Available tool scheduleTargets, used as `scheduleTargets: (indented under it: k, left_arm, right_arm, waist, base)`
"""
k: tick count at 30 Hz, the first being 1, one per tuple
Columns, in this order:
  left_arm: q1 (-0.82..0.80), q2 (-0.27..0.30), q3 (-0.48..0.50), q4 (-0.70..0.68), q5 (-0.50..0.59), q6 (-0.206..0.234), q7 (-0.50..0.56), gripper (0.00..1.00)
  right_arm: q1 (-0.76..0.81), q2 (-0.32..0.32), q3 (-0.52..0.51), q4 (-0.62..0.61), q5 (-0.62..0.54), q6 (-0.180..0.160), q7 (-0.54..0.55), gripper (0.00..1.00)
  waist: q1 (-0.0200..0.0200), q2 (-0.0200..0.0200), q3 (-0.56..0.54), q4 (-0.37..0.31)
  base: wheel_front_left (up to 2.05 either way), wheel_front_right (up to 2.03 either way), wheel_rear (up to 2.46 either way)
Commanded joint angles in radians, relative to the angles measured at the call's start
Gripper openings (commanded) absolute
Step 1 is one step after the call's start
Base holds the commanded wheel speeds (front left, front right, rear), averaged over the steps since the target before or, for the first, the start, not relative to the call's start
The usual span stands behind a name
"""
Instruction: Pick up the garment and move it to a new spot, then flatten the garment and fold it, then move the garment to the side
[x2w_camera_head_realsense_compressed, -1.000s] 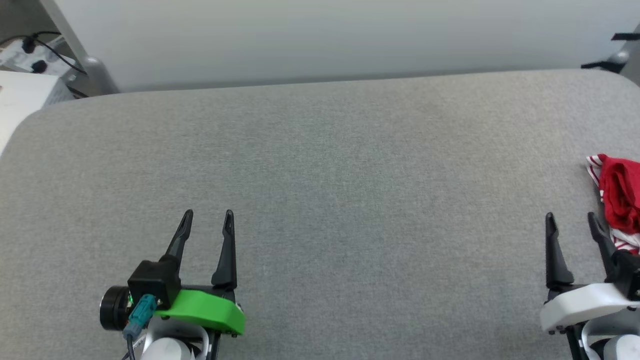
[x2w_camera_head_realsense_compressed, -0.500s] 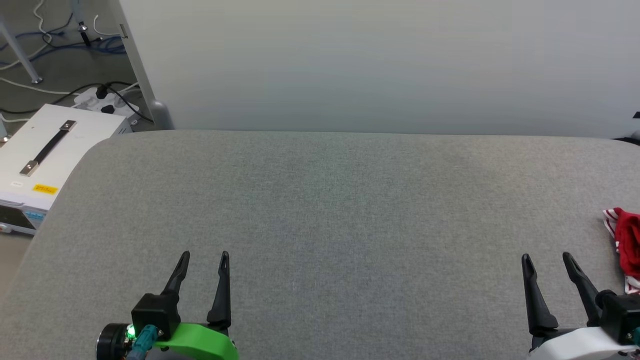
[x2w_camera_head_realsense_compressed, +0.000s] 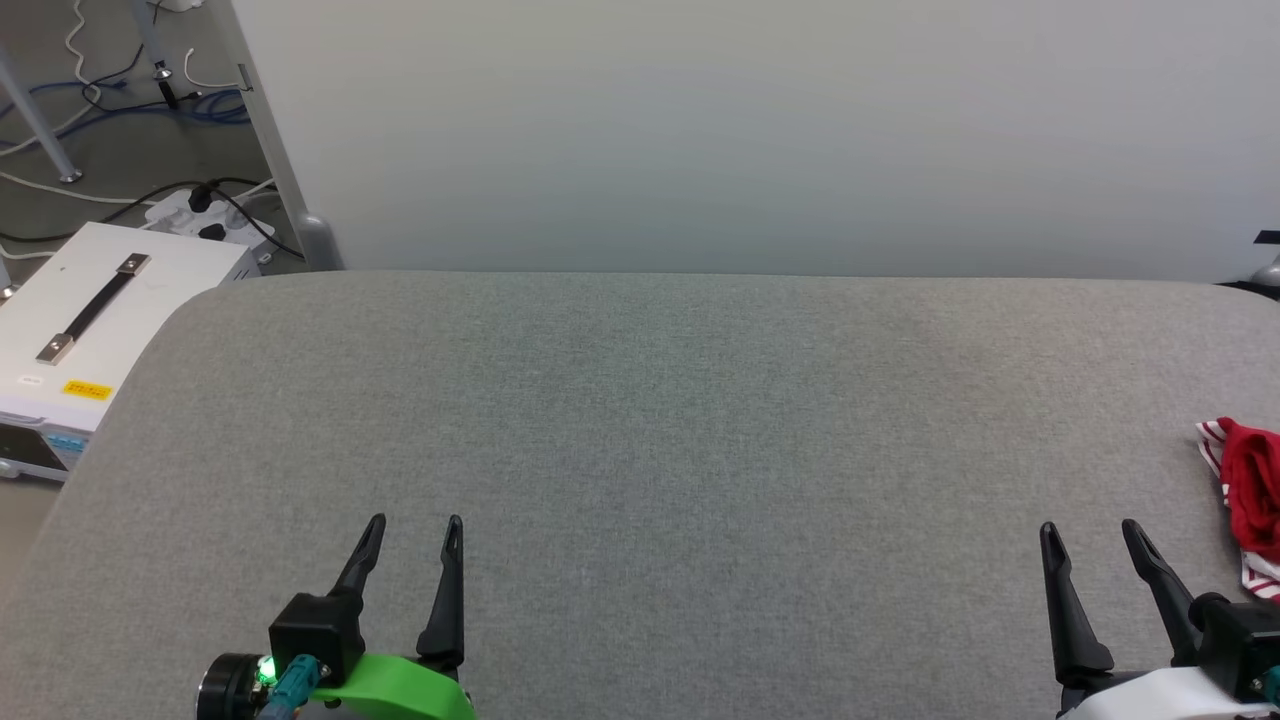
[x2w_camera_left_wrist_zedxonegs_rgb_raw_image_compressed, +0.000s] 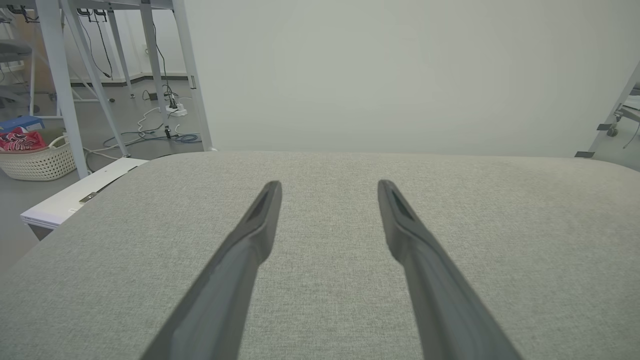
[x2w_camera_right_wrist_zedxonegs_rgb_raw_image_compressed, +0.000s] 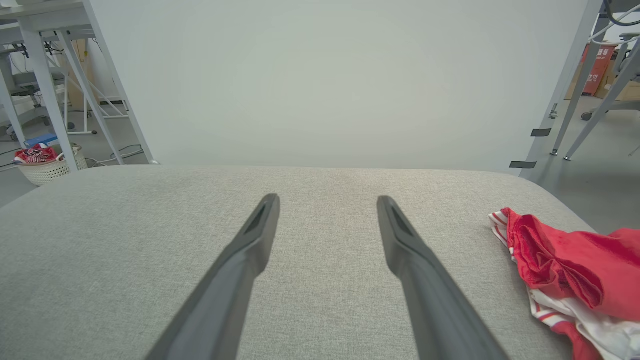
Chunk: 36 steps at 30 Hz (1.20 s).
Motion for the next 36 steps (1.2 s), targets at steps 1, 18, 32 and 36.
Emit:
scheduleTargets:
  k: [1, 18, 32, 36]
  left_arm:
    - [0.004, 0.002, -0.001, 0.001, 0.005, -0.007, -0.006, 1.00]
    - [-0.005, -0.009, 0.012, 0.000, 0.016, -0.009, 0.018, 0.00]
    - [-0.010, -0.023, 0.033, -0.017, 0.045, -0.011, 0.046, 0.00]
    - [-0.012, -0.028, 0.039, -0.022, 0.053, -0.011, 0.054, 0.00]
  right_arm:
    - [0.005, 0.001, 0.002, -0.005, 0.008, -0.001, -0.003, 1.00]
    - [-0.015, 0.001, 0.009, 0.013, 0.001, 0.000, 0.003, 0.00]
    - [-0.039, 0.001, 0.016, 0.034, -0.016, 0.000, 0.007, 0.00]
    - [-0.047, 0.001, 0.018, 0.041, -0.020, 0.000, 0.008, 0.00]
  waist:
    - [0.0001, 0.0000, 0.002, 0.001]
    - [0.0001, 0.0000, 0.007, 0.002]
    - [0.0001, 0.0000, 0.015, -0.003]
    - [0.0001, 0.0000, 0.018, -0.004]
  base:
    - [0.00, 0.00, 0.00]
    - [0.00, 0.00, 0.00]
    - [0.00, 0.00, 0.00]
    - [0.00, 0.00, 0.00]
